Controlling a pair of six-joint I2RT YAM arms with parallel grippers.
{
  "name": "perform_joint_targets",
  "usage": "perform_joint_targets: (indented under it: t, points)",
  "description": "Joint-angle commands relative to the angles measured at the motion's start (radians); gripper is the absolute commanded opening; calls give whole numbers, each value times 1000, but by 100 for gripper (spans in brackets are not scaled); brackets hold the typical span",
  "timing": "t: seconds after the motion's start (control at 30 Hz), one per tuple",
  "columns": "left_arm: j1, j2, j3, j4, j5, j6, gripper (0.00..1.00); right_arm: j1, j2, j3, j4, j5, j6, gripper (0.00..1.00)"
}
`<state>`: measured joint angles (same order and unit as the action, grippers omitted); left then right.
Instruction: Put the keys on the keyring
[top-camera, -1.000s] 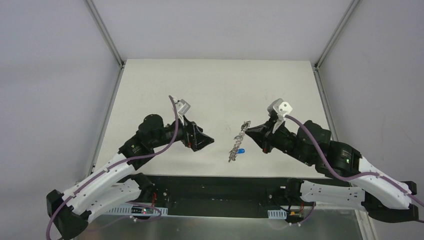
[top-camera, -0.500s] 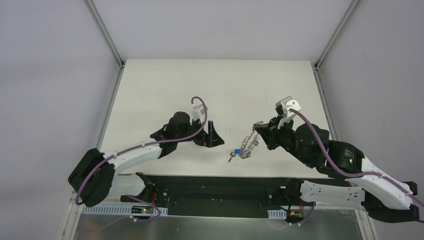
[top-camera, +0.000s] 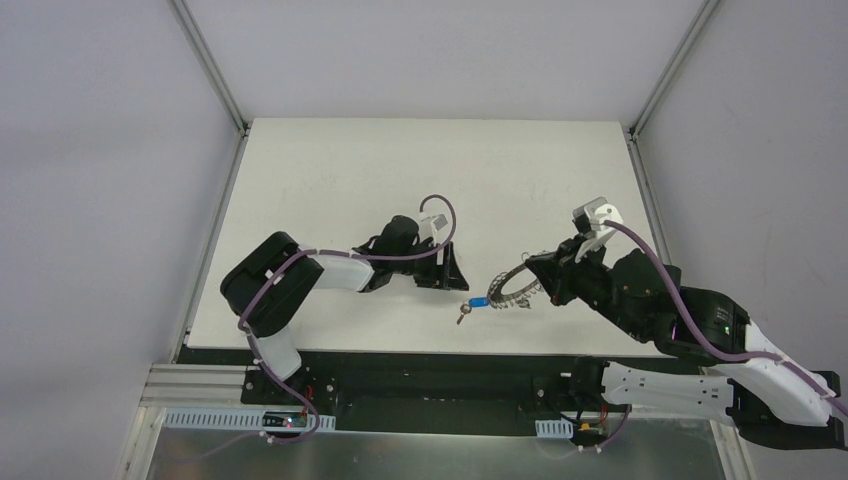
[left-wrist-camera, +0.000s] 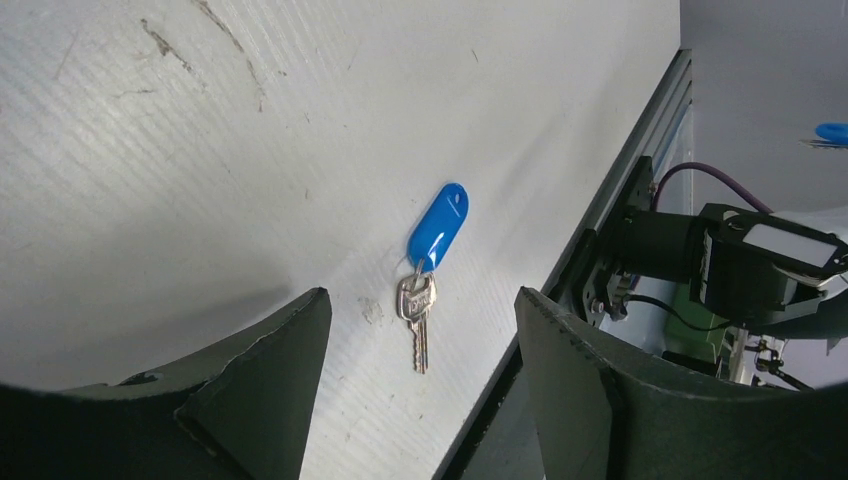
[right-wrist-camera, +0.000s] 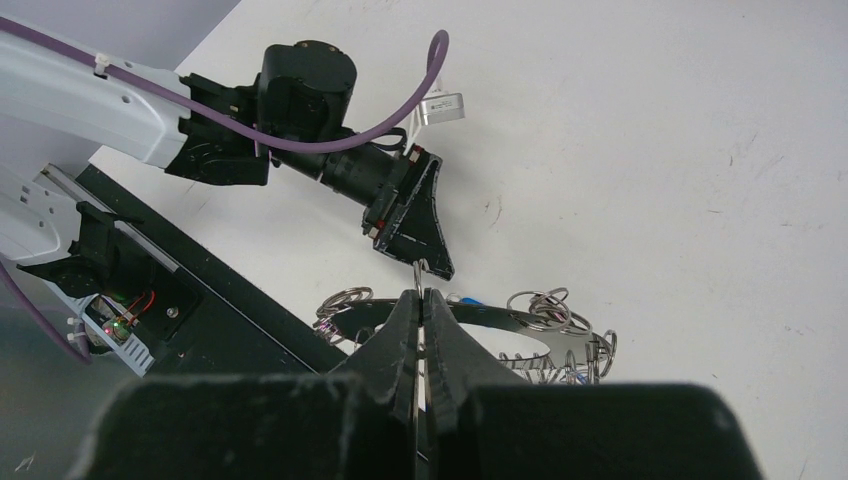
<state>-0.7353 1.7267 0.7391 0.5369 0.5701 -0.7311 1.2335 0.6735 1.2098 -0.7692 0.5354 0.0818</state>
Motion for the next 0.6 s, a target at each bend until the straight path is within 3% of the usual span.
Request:
perform_joint_targets:
  t: [0.0, 0.27, 0.57]
  points:
    - [-28, 48, 68, 3, 30, -12, 65, -3, -11, 43, 19, 23, 15, 0]
    - [-77, 89, 133, -117, 0, 47, 57, -3, -19, 34, 17, 17, 14, 0]
    - [-96, 101, 134, -144, -8, 66, 46, -3, -23, 35, 16, 8, 13, 0]
